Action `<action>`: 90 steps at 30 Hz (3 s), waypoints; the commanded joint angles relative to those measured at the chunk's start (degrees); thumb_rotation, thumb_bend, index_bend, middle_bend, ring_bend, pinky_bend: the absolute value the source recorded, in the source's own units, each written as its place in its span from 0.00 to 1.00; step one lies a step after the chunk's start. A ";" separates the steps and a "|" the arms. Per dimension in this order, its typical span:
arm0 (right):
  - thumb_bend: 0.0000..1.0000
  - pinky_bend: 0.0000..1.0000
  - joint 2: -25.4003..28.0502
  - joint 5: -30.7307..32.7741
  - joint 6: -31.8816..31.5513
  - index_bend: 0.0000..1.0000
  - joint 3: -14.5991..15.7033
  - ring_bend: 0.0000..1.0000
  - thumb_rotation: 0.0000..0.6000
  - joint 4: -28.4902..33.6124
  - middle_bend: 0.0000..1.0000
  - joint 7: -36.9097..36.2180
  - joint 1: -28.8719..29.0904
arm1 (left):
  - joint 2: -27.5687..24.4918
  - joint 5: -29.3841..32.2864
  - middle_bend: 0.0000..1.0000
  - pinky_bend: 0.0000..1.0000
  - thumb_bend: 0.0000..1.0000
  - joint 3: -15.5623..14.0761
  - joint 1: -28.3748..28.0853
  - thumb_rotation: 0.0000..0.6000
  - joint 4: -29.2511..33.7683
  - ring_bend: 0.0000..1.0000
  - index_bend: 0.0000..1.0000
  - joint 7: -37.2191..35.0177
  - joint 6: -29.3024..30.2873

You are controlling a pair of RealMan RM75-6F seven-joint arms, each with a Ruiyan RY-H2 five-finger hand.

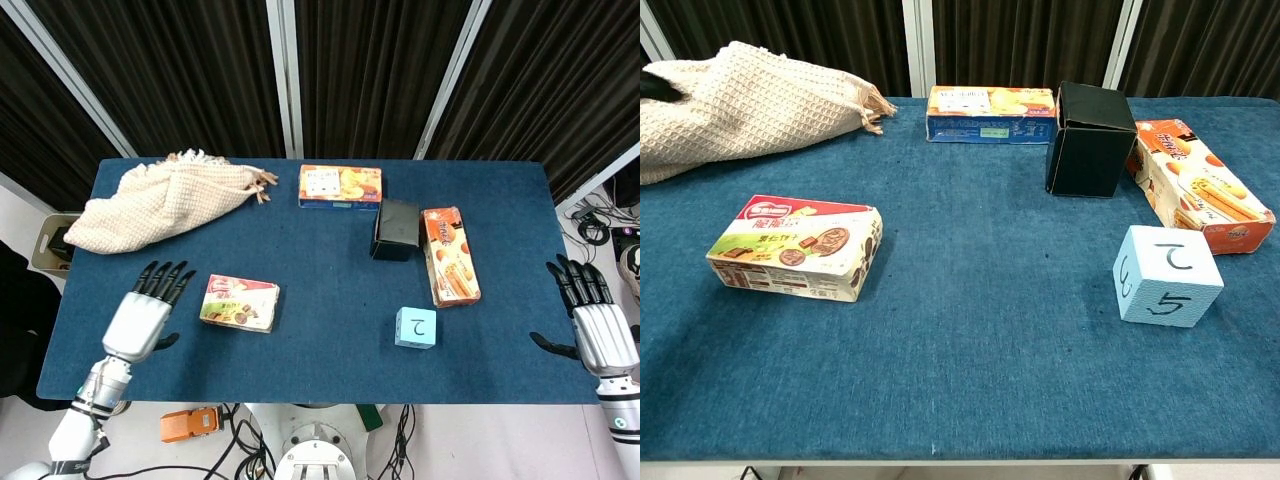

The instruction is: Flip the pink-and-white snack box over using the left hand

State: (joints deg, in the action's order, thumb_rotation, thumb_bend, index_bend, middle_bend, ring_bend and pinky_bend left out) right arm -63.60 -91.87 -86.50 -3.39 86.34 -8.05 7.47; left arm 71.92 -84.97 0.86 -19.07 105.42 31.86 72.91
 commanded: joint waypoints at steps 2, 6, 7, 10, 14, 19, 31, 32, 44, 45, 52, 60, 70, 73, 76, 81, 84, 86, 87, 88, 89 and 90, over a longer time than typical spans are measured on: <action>0.15 0.00 0.05 0.32 0.27 0.00 -0.08 0.00 1.00 -0.04 0.00 -0.06 0.11 | 5.19 9.54 0.01 0.00 0.00 3.78 -7.58 1.00 2.73 0.00 0.00 9.67 -10.46; 0.15 0.00 -0.30 0.74 0.70 0.00 -0.23 0.00 1.00 -0.41 0.00 -0.31 0.36 | 9.81 17.80 0.00 0.00 0.00 5.65 -11.31 1.00 0.92 0.00 0.00 15.27 -13.71; 0.15 0.00 -0.40 0.85 0.89 0.00 -0.24 0.00 1.00 -0.53 0.00 -0.43 0.45 | 11.17 20.51 0.00 0.00 0.00 6.08 -12.41 1.00 0.38 0.00 0.00 16.77 -14.40; 0.15 0.00 -0.54 1.08 1.25 0.00 -0.29 0.00 1.00 -0.77 0.00 -0.60 0.63 | 13.85 27.10 0.00 0.00 0.00 6.76 -15.12 1.00 -0.76 0.00 0.00 20.39 -15.53; 0.15 0.00 -0.83 1.56 1.67 0.00 -0.35 0.00 1.00 -1.36 0.00 -1.08 0.76 | 16.37 34.46 0.00 0.00 0.00 7.39 -18.35 1.00 -1.68 0.00 0.00 24.29 -15.26; 0.15 0.00 -1.19 1.88 2.24 0.00 -0.25 0.00 1.00 -2.13 0.00 -1.77 0.95 | 18.74 41.97 0.00 0.00 0.00 8.34 -22.33 1.00 -3.34 0.00 0.00 27.32 -14.33; 0.15 0.00 -2.06 2.77 3.38 0.00 -0.05 0.00 1.00 -3.79 0.00 -3.02 1.13 | 19.94 57.54 0.15 0.01 0.00 9.71 -29.54 1.00 -4.22 0.04 0.14 30.85 -10.45; 0.15 0.00 -2.13 2.80 3.41 0.00 -0.05 0.00 1.00 -3.85 0.00 -3.10 1.15 | 19.92 57.74 0.20 0.02 0.00 9.60 -29.87 1.00 -4.35 0.07 0.17 30.83 -10.18; 0.15 0.00 -2.21 3.34 3.52 0.00 -0.02 0.00 1.00 -4.16 0.00 -3.32 0.99 | 17.10 32.78 0.37 0.10 0.00 12.67 -20.60 1.00 -7.86 0.21 0.35 -9.36 -14.92; 0.15 0.00 -2.21 3.38 3.55 0.00 -0.03 0.00 1.00 -4.12 0.00 -3.30 0.99 | 17.10 30.26 0.37 0.10 0.00 13.12 -19.49 1.00 -8.69 0.21 0.35 -14.64 -15.35; 0.15 0.00 -2.36 3.71 4.18 0.00 -0.18 0.00 1.00 -3.80 0.00 -2.80 1.35 | 17.55 14.13 0.37 0.08 0.00 13.42 -14.67 1.00 -17.29 0.20 0.35 -53.18 -19.85; 0.15 0.00 -2.04 3.96 4.63 0.00 -0.31 0.00 1.00 -2.83 0.00 -1.67 1.63 | 20.98 4.50 0.37 0.08 0.00 11.52 -14.38 1.00 -27.33 0.19 0.35 -79.85 -19.40; 0.15 0.00 -1.80 4.45 4.25 0.00 -0.29 0.00 1.00 -2.11 0.00 -1.21 1.15 | 26.45 1.70 0.37 0.07 0.00 9.15 -15.47 1.00 -38.97 0.18 0.35 -84.26 -17.06; 0.15 0.00 -1.76 4.50 4.10 0.00 -0.29 0.00 1.00 -1.94 0.00 -1.16 1.02 | 26.97 1.21 0.37 0.05 0.00 8.45 -15.52 1.00 -40.65 0.18 0.35 -84.22 -16.45; 0.15 0.00 -1.73 4.45 3.84 0.00 -0.28 0.00 1.00 -1.85 0.00 -1.15 0.87 | 26.73 0.73 0.34 0.04 0.00 7.86 -15.28 1.00 -41.17 0.16 0.35 -85.09 -15.56; 0.15 0.00 -1.84 4.47 3.67 0.00 -0.25 0.00 1.00 -2.04 0.00 -1.61 0.69 | 24.80 -1.17 0.22 0.02 0.00 6.08 -14.98 1.00 -41.27 0.08 0.17 -84.34 -14.02; 0.15 0.00 -1.94 4.41 3.66 0.00 -0.22 0.00 1.00 -2.27 0.00 -1.97 0.67 | 23.50 -1.42 0.15 0.01 0.00 5.53 -14.71 1.00 -40.65 0.04 0.08 -83.01 -13.35; 0.15 0.00 -1.97 4.29 3.58 0.00 -0.22 0.00 1.00 -2.37 0.00 -2.16 0.66 | 22.79 -1.27 0.13 0.00 0.00 5.38 -14.46 1.00 -40.17 0.02 0.05 -82.26 -12.96; 0.15 0.00 -1.97 4.21 3.52 0.00 -0.22 0.00 1.00 -2.41 0.00 -2.29 0.66 | 22.16 -1.26 0.12 0.00 0.00 5.24 -14.35 1.00 -39.58 0.02 0.04 -82.02 -12.80; 0.15 0.00 -1.97 4.15 3.47 0.00 -0.22 0.00 1.00 -2.45 0.00 -2.37 0.66 | 21.61 -1.33 0.12 0.00 0.00 5.11 -14.27 1.00 -39.14 0.02 0.03 -81.67 -12.65; 0.15 0.00 -1.96 4.08 3.42 0.00 -0.22 0.00 1.00 -2.47 0.00 -2.45 0.65 | 21.04 -1.47 0.11 0.00 0.00 4.96 -14.19 1.00 -38.72 0.01 0.02 -81.06 -12.42; 0.15 0.00 -1.95 4.03 3.37 0.00 -0.22 0.00 1.00 -2.48 0.00 -2.57 0.65 | 20.46 -1.65 0.10 0.00 0.00 4.78 -14.12 1.00 -38.32 0.01 0.02 -80.09 -12.16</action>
State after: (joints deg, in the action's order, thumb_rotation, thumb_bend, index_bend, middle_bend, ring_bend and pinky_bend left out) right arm -65.56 -87.81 -83.09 -3.61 83.87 -10.57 8.12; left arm 93.43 -86.37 6.00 -33.41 66.27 -49.58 60.25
